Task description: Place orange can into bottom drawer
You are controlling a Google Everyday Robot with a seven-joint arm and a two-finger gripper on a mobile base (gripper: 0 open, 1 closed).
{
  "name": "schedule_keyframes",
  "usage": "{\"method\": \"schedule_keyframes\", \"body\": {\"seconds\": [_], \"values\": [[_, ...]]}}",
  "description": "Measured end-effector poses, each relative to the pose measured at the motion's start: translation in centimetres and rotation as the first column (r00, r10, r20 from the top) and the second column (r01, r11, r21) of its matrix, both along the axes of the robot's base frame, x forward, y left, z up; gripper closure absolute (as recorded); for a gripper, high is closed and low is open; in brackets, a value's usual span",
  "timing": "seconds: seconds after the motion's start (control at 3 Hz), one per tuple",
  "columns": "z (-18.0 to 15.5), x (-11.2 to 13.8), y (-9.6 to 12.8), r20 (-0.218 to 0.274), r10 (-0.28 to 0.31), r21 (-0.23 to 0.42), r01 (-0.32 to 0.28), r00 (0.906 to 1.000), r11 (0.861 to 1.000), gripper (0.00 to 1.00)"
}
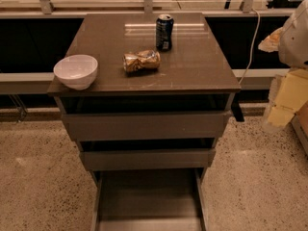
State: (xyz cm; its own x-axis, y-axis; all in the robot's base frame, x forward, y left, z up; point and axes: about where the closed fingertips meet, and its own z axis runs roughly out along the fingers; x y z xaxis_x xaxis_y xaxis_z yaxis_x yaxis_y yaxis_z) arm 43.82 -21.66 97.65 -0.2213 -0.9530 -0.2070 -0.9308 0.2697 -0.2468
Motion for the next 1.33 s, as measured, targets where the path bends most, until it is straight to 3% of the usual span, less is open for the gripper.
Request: {"method": "schedule_keyframes", "body": {"seconds": [0.33,0.67,1.0,1.33], "values": [[0.0,0.0,0.0,0.000,0.000,0.000,0.000,1.0000,1.000,0.00],[-0.7,2.2,2.1,0.028,0.072,-0.002,-0.072,0.9970,0.997,0.00],[-0.5,7.9,5.8,0.107,0.197,-0.039,-0.193,0.9747,0.980,0.00],[1.0,15.8,11.1,0.166,0.361,-0.118,-0.345,0.9175,0.931,0.00]]}}
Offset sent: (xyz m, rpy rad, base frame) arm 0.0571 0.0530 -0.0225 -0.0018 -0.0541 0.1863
